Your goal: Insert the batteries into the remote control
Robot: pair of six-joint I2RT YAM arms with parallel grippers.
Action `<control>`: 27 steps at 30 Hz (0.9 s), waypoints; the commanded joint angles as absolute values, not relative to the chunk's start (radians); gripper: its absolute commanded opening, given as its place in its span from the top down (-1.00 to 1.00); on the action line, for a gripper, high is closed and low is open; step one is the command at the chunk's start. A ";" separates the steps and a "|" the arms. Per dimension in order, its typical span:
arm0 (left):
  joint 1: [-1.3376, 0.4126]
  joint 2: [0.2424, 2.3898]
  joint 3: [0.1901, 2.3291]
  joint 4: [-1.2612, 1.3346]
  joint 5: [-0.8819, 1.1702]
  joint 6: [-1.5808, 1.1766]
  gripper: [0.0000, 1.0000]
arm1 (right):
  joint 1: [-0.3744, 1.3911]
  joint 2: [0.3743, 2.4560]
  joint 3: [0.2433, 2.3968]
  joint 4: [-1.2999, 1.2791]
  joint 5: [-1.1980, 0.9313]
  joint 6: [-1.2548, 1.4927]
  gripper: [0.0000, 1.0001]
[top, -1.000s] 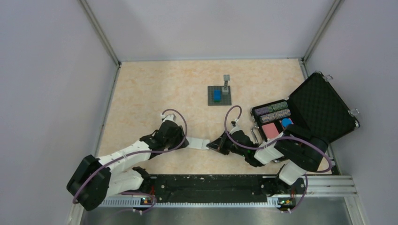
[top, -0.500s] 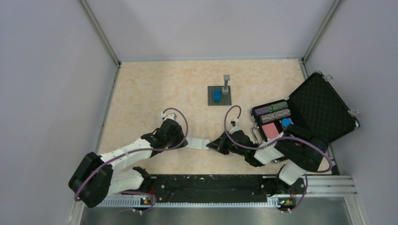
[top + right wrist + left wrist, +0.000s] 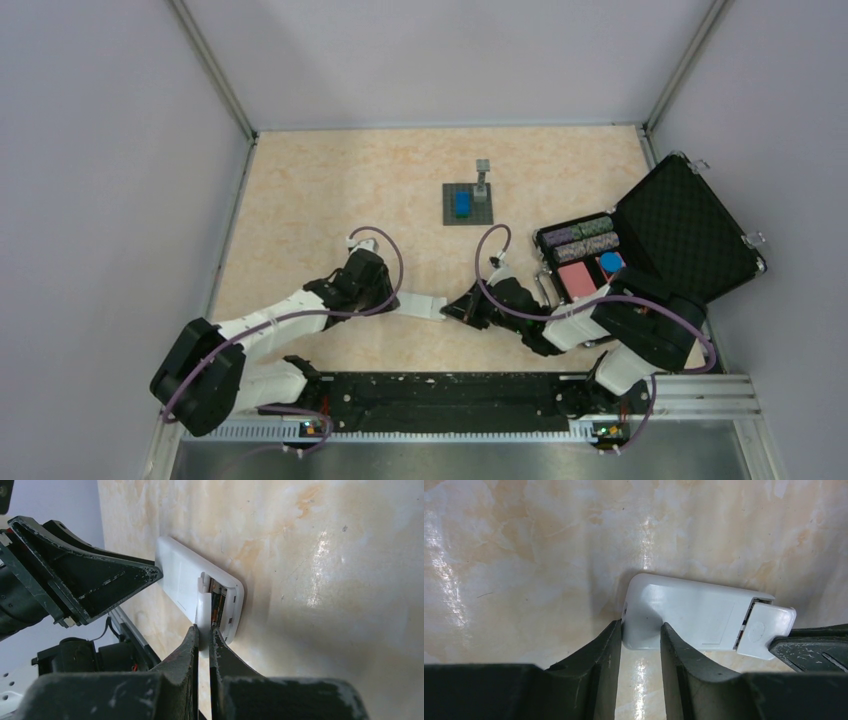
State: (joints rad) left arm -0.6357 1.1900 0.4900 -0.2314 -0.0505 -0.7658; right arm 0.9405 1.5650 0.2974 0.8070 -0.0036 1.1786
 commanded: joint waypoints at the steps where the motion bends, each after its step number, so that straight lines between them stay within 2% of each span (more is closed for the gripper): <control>1: -0.641 1.239 0.474 -0.262 -0.048 -0.740 0.26 | 0.946 1.586 0.288 0.856 0.069 1.184 1.00; 10: -0.641 1.252 0.474 -0.261 -0.041 -0.735 0.29 | 0.946 1.640 0.255 0.999 0.075 1.297 1.00; 15: -0.642 1.250 0.476 -0.261 -0.039 -0.735 0.29 | 0.945 1.641 0.297 0.900 0.049 1.264 1.00; 27: -0.641 1.249 0.472 -0.245 -0.034 -0.779 0.30 | 0.945 1.640 0.275 0.896 -0.027 1.294 1.00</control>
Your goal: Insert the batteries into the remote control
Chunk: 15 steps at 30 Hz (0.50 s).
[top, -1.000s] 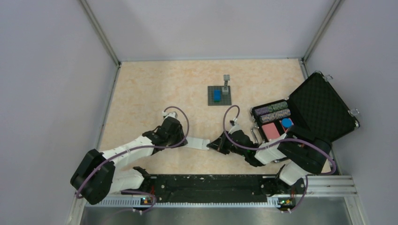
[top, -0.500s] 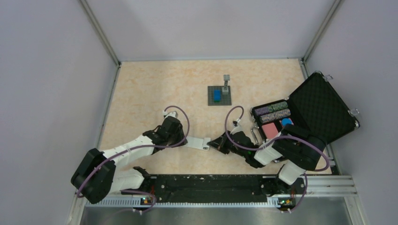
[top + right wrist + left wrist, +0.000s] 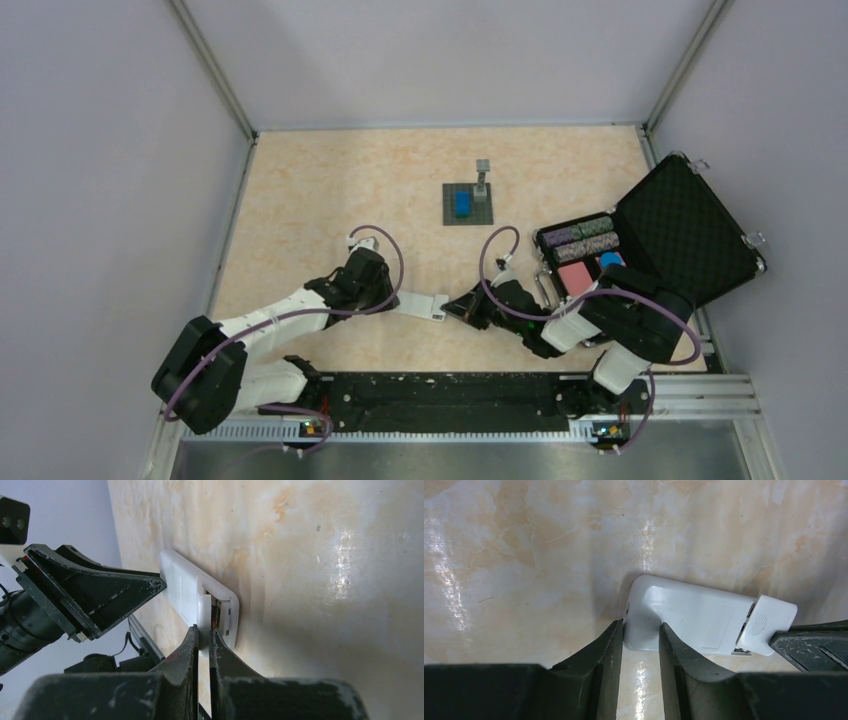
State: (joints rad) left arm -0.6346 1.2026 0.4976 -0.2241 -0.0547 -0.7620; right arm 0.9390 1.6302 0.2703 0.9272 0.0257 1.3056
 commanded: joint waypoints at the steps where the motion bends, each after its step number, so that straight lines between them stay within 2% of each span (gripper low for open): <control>1: -0.641 1.249 0.472 -0.245 -0.034 -0.780 0.30 | 0.946 1.633 0.276 0.888 -0.026 1.285 1.00; 8: -0.641 1.249 0.466 -0.245 -0.040 -0.792 0.30 | 0.945 1.565 0.273 0.829 -0.010 1.242 1.00; 15: -0.641 1.249 0.463 -0.241 -0.034 -0.790 0.31 | 0.946 1.598 0.281 0.840 -0.008 1.250 1.00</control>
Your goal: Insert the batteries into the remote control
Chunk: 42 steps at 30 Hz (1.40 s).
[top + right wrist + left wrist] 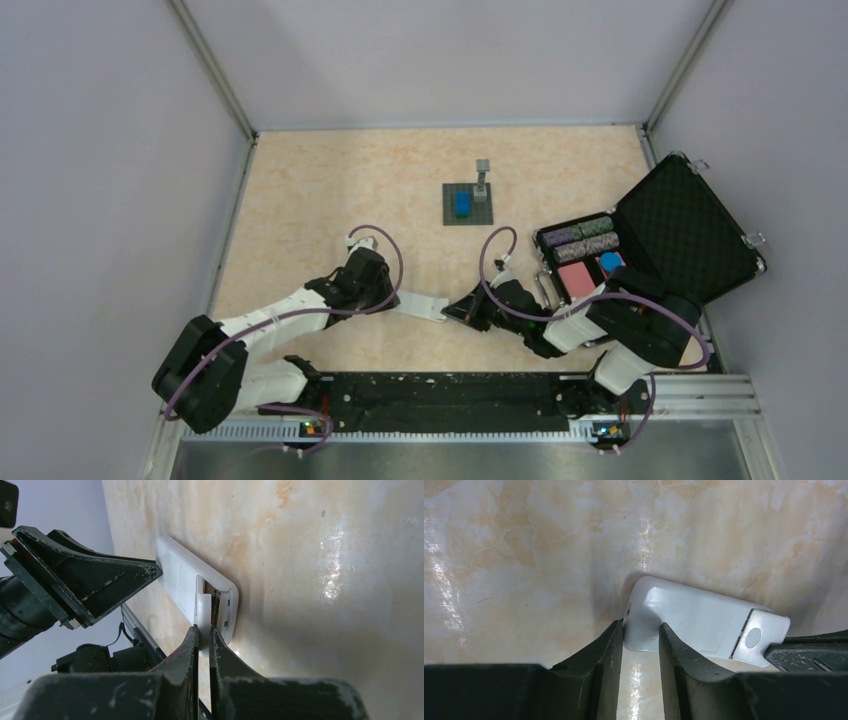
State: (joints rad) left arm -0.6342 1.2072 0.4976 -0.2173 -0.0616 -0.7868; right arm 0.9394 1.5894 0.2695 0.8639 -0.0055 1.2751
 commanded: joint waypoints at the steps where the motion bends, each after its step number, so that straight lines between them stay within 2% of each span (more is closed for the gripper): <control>1: -0.641 1.247 0.463 -0.240 -0.033 -0.791 0.31 | 0.945 1.603 0.286 0.838 -0.008 1.247 1.00; 14: -0.641 1.237 0.448 -0.220 -0.006 -0.797 0.31 | 0.948 1.637 0.323 0.747 -0.003 1.315 1.00; 22: -0.641 1.235 0.442 -0.215 -0.006 -0.805 0.31 | 0.955 1.599 0.415 0.451 -0.003 1.316 0.95; 36: -0.641 1.227 0.442 -0.223 -0.015 -0.804 0.31 | 0.959 1.566 0.548 0.185 -0.003 1.262 0.43; 42: -0.641 1.230 0.442 -0.222 -0.020 -0.804 0.30 | 0.958 1.518 0.607 0.059 0.033 1.240 0.28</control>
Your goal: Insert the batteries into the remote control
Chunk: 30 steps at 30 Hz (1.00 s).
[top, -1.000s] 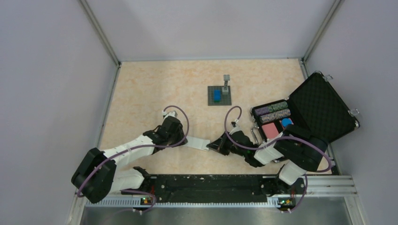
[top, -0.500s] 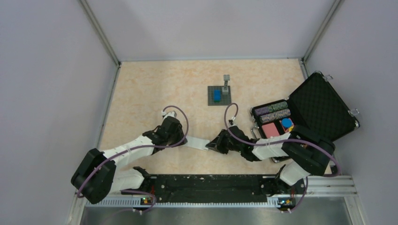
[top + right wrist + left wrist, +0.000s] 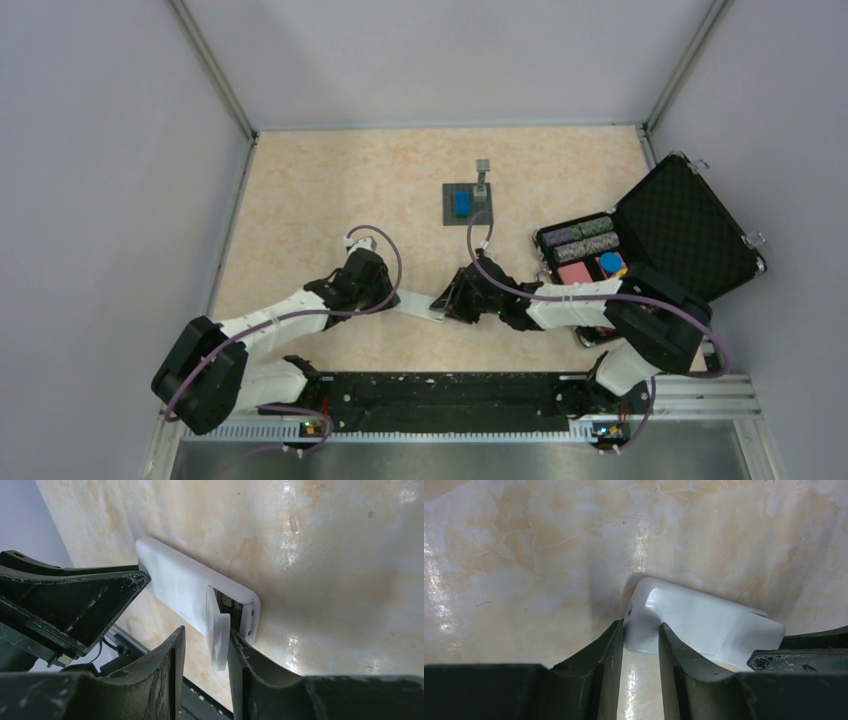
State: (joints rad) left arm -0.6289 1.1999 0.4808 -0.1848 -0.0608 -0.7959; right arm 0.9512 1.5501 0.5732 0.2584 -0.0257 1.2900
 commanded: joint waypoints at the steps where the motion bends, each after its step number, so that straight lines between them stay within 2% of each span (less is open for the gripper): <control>1: -0.641 1.231 0.442 -0.222 -0.021 -0.803 0.30 | 0.957 1.510 0.612 0.042 0.037 1.240 0.27; 12: -0.641 1.238 0.446 -0.222 -0.025 -0.800 0.29 | 0.957 1.414 0.608 -0.034 0.059 1.254 0.21; 18: -0.641 1.236 0.446 -0.221 -0.025 -0.800 0.27 | 0.957 1.441 0.596 0.019 0.059 1.253 0.22; 30: -0.641 1.233 0.447 -0.228 -0.028 -0.799 0.26 | 0.959 1.552 0.610 0.056 0.030 1.230 0.72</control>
